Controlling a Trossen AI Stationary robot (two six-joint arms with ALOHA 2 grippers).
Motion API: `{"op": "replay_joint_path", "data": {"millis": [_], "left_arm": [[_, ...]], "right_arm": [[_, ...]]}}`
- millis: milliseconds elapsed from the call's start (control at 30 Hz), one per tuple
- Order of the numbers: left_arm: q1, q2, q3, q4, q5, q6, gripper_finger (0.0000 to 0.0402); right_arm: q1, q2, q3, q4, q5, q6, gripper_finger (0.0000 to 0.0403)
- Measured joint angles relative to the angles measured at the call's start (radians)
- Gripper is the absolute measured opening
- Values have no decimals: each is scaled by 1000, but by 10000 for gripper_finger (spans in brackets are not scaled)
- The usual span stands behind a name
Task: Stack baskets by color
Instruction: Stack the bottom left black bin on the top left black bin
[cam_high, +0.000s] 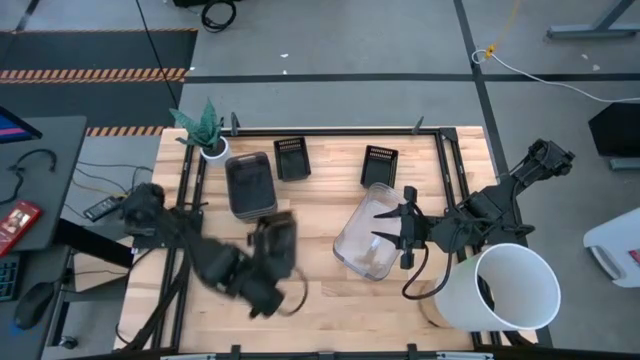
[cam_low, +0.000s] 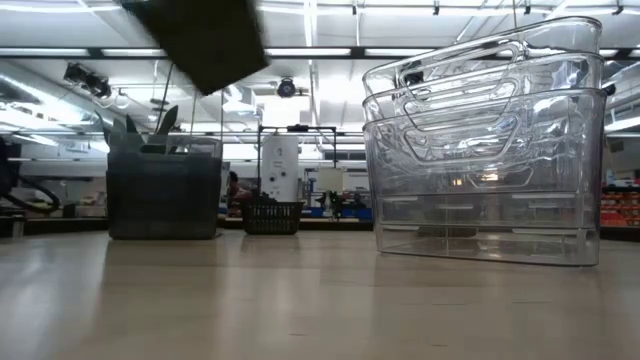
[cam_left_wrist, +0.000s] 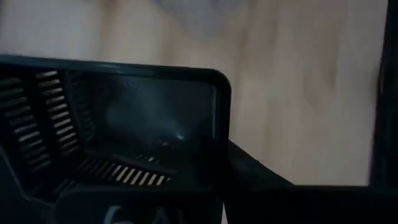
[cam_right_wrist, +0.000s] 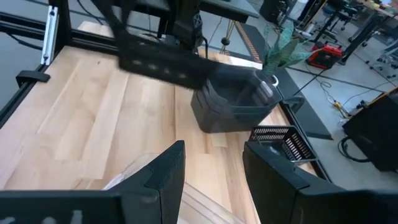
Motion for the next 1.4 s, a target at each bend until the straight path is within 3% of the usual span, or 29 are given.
{"op": "replay_joint_path", "data": {"millis": [133, 233, 433, 633, 967, 1400], "left_arm": [[187, -1, 102, 7, -42, 123, 9], [360, 0, 109, 8, 28, 227, 9], [633, 1, 40, 35, 141, 459, 9], [824, 1, -64, 161, 231, 633, 9], [987, 1, -225, 286, 267, 804, 9], [983, 40, -270, 387, 257, 844, 9]], "right_arm": [[-5, 0, 0, 0, 0, -7, 167], [-7, 0, 0, 0, 0, -7, 167], [-4, 0, 0, -18, 0, 9, 167], [-4, 0, 0, -32, -1, 27, 167], [-3, 0, 0, -32, -1, 36, 167], [-6, 0, 0, -15, 0, 5, 167]]}}
